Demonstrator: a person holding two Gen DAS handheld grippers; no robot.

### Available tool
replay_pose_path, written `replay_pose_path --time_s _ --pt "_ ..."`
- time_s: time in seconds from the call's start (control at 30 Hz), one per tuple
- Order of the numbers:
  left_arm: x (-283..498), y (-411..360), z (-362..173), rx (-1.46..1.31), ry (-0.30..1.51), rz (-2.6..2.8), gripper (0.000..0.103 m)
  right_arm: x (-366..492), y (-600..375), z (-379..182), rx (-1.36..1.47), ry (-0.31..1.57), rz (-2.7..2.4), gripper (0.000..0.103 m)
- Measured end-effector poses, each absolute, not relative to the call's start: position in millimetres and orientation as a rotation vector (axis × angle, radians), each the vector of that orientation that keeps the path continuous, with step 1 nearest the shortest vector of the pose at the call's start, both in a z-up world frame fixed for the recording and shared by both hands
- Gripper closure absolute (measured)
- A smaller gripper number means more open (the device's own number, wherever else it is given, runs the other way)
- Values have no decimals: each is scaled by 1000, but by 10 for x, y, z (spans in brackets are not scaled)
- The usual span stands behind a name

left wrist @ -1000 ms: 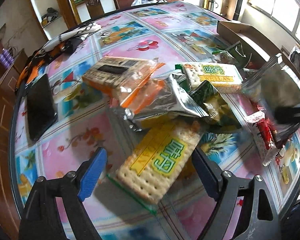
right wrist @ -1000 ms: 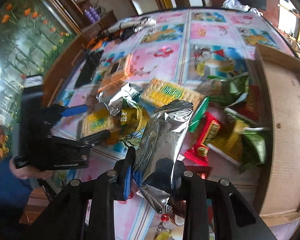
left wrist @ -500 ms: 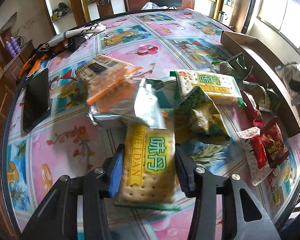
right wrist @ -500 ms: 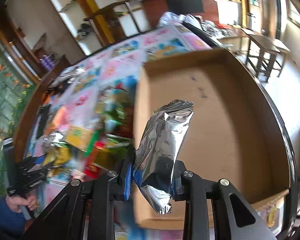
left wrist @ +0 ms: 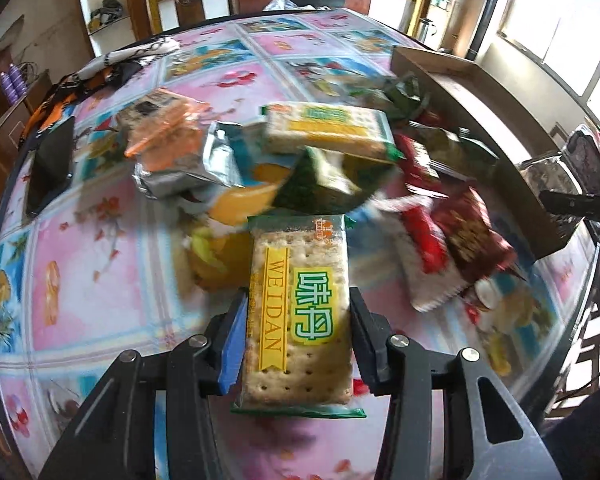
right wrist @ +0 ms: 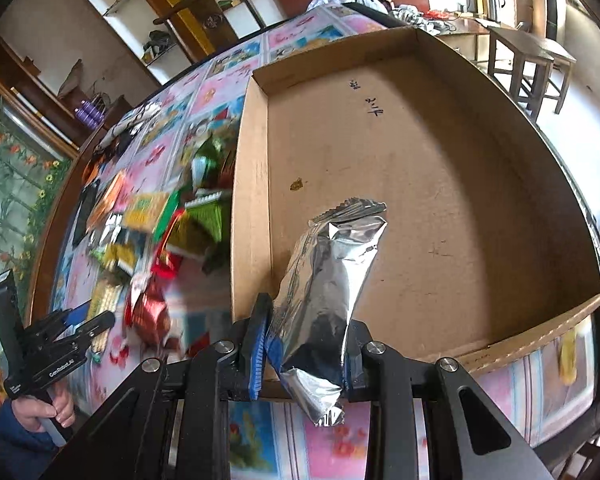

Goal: Organize snacks
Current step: 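Carry the silver bag and cracker pack over the cardboard box with both tools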

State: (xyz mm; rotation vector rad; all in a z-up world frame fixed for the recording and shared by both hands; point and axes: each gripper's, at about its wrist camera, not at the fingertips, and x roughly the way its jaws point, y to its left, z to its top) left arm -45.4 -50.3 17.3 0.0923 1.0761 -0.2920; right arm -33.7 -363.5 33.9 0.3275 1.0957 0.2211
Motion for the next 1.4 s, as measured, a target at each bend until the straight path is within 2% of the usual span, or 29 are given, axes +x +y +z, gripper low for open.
replay_pose_path --time_s 0.23,0.63,0.97,1.13,1.4 --pt "-510 -604 226 82 1072 -313 58 -581 -3678 389 333 1099 252 73" --pt "-386 -887 690 81 979 -383 58 -555 -3780 653 347 1030 252 73" --pt "-53 -1545 1021 60 933 -468 58 -367 -4044 879 320 996 263 73" --pt "187 -1992 1040 27 948 -485 58 -164 -4215 886 313 998 267 73" --pt "698 -2587 762 2 1002 -442 58 261 -4311 775 301 1015 309 73"
